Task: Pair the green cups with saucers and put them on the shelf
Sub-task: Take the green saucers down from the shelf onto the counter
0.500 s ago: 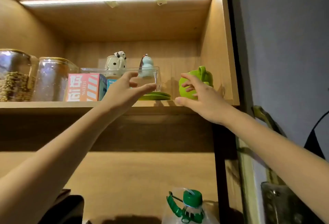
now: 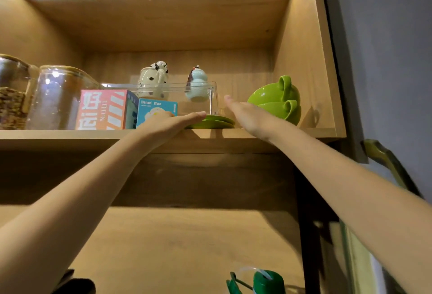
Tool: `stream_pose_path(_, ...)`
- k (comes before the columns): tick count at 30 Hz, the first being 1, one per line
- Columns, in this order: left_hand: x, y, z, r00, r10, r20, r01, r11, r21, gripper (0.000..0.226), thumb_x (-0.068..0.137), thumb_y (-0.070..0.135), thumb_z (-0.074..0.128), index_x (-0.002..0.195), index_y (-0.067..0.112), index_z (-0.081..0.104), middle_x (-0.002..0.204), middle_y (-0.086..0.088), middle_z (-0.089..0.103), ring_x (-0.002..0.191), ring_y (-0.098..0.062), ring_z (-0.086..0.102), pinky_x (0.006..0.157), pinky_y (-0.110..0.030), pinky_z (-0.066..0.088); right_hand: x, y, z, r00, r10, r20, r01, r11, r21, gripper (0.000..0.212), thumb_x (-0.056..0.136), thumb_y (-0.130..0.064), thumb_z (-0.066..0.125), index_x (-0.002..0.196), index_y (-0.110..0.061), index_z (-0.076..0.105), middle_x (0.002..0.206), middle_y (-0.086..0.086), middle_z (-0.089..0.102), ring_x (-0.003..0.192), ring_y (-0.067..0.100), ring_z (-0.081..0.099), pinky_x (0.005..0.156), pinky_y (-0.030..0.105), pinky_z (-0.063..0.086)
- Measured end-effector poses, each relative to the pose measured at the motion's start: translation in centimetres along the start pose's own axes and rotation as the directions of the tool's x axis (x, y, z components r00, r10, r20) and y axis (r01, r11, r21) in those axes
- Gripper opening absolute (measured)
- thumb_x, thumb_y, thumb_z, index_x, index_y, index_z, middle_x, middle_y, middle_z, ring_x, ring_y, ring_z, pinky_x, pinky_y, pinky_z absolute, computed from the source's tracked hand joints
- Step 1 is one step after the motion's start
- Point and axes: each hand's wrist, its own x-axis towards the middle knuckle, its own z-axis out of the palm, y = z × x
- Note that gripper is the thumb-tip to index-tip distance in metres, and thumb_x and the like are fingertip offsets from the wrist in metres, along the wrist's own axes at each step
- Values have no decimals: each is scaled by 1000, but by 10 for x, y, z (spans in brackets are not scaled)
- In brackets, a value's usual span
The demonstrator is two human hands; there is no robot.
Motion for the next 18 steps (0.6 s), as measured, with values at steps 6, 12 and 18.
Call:
stream_pose_path(6,6,0,4,991,-99,91,112,982,-152,86,68,65,56,137,22,29,137,-3,40,126,-13,40,103,-28,32,-2,-9,-2,988,36,148,-34,999,-17,62,97,-46,7,148,-11,14,157,9,17,145,22,15,116,36,9)
stream_pose_path(12,5,-2,2,989,-147,28,150,981,-121,84,58,67,62,122,14,48,107,-1,49,94,-12,43,74,-25,34,-5,-7,-1,987,28,159,-22,999,-37,59,99,-43,8,148,-11,14,157,9,17,145,21,15,116,34,10)
stream_pose_path(18,-3,-6,2,998,-54,-19,52,993,-110,83,47,75,52,85,2,63,74,-6,52,68,-11,48,59,-21,35,-11,-4,2,988,66,137,-70,997,22,59,98,-44,12,147,-12,18,158,8,15,145,21,13,116,34,9)
